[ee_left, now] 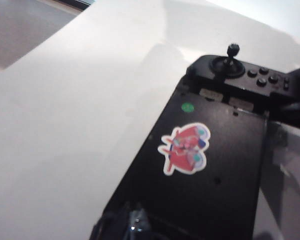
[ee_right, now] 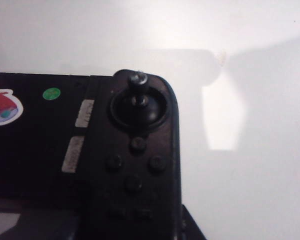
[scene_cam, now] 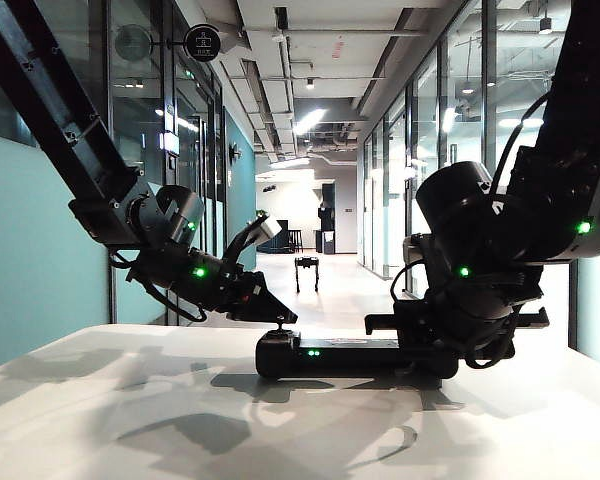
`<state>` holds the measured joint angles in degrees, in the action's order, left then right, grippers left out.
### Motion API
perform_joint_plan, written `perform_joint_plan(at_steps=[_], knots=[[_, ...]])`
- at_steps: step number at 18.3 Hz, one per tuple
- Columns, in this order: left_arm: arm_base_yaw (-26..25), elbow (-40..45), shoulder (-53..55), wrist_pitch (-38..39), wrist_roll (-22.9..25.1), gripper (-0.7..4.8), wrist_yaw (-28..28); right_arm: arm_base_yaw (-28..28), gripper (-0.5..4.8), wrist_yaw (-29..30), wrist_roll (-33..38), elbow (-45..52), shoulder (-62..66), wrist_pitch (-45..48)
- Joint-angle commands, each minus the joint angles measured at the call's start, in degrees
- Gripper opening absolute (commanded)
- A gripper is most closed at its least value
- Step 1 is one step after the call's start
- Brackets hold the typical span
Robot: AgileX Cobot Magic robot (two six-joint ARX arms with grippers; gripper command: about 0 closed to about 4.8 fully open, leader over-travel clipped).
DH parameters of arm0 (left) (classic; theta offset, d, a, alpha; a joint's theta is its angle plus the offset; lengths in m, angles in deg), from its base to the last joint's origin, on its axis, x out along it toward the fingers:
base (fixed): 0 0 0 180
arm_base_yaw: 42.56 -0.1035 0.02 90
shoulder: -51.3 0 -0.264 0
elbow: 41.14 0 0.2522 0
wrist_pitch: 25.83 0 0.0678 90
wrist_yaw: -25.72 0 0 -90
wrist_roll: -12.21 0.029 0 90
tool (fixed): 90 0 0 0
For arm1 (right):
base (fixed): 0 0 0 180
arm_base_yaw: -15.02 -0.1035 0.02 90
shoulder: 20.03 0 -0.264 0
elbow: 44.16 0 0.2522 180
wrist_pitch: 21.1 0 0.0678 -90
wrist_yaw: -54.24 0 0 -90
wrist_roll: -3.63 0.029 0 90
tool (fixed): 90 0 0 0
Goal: Push the left joystick on the remote control sitting on the white table backward to make the robot dog back up in a straight line until it returns close to you.
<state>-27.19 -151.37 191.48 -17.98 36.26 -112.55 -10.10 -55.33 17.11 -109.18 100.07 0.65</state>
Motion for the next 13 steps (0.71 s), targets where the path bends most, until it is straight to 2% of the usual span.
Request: perform_joint_plan(at_steps=[1, 13], knots=[[0.13, -0.22, -0.07, 2.19, 2.51, -0.05, -1.09, 0.04, 1.70, -1.31, 0.24, -0.28, -0.31, 1.62], [-0.11, -0.22, -0.07, 2.51, 2.51, -0.05, -2.12, 0.07, 1.70, -1.33, 0.22, -0.28, -0.31, 1.62]])
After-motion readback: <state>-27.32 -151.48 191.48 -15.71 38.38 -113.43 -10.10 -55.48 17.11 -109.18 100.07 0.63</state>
